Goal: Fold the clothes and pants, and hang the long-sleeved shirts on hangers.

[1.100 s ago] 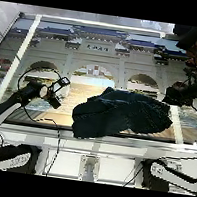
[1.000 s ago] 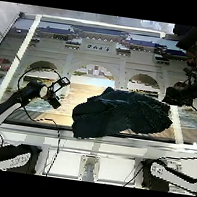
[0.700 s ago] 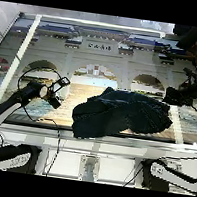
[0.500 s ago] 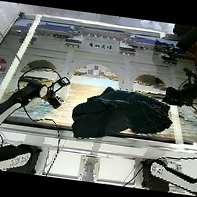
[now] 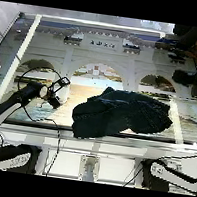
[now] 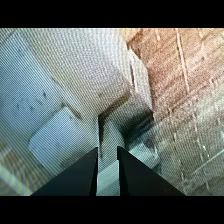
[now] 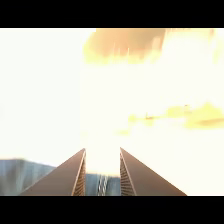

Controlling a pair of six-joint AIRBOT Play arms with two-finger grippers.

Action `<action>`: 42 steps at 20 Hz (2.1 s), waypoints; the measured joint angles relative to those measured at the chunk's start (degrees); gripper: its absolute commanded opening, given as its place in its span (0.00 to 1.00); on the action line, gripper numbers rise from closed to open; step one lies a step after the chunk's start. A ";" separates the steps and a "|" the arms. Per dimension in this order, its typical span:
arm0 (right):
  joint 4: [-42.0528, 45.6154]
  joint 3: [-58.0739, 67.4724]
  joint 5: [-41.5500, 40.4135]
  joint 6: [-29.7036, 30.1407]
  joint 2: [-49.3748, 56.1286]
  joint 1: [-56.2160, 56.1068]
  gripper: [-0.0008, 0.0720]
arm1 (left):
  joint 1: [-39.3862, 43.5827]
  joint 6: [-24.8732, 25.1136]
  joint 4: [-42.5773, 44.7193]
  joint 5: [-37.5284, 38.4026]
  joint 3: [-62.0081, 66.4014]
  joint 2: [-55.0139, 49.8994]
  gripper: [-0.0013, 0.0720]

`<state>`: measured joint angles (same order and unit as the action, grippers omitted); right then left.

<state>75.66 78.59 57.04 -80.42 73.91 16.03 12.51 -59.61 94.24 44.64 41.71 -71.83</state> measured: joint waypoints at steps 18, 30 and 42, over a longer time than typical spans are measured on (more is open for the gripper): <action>-1.42 13.57 -9.70 0.39 3.76 0.00 0.32 | 0.00 -0.02 -0.04 0.00 0.00 0.00 0.24; -0.50 13.94 17.59 0.52 15.04 0.00 0.28 | 0.00 -0.07 -13.94 0.07 -0.04 0.00 0.24; 3.17 2.27 35.58 3.28 15.39 0.00 0.86 | 0.07 2.29 -28.37 8.92 -0.04 0.00 0.57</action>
<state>78.83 80.86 92.62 -77.14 89.30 16.03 12.58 -57.32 65.87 53.56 41.67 -71.83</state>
